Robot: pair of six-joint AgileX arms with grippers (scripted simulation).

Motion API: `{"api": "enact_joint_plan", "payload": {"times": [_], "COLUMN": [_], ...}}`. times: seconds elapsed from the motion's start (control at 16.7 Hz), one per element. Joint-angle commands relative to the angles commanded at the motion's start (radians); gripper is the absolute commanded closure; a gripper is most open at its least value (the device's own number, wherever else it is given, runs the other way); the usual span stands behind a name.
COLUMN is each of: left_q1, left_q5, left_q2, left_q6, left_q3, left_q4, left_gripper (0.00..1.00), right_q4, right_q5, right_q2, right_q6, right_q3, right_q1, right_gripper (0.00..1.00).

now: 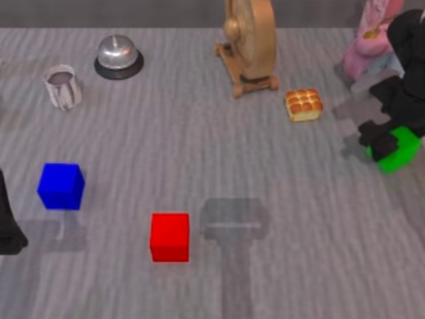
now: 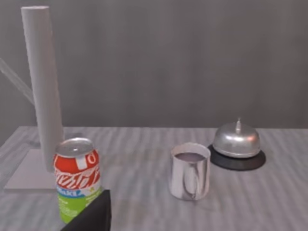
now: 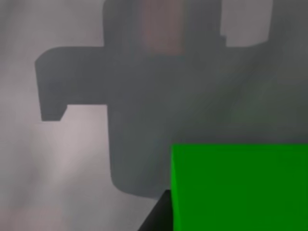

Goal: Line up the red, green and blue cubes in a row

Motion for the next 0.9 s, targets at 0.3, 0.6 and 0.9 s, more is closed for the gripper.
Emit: {"api": "enact_joint_plan", "payload": {"times": [0.3,0.6,0.9], "left_q1": [0.0,0.0,0.0], "left_q5": [0.0,0.0,0.0], "left_q2": [0.0,0.0,0.0], "left_q6": [0.0,0.0,0.0], "left_q3": [0.0,0.0,0.0], "left_q4": [0.0,0.0,0.0], "left_gripper": [0.0,0.0,0.0], "right_q4": [-0.156,-0.218,-0.217], "right_q5": [-0.001,0.0,0.001], "right_q2": [-0.045,-0.067,-0.067], "right_q6": [-0.002,-0.001,0.068], "right_q3": [0.108,0.148,0.151], "right_q1": [0.006,0.008,0.048], "right_gripper": [1.0,1.0,1.0]}}
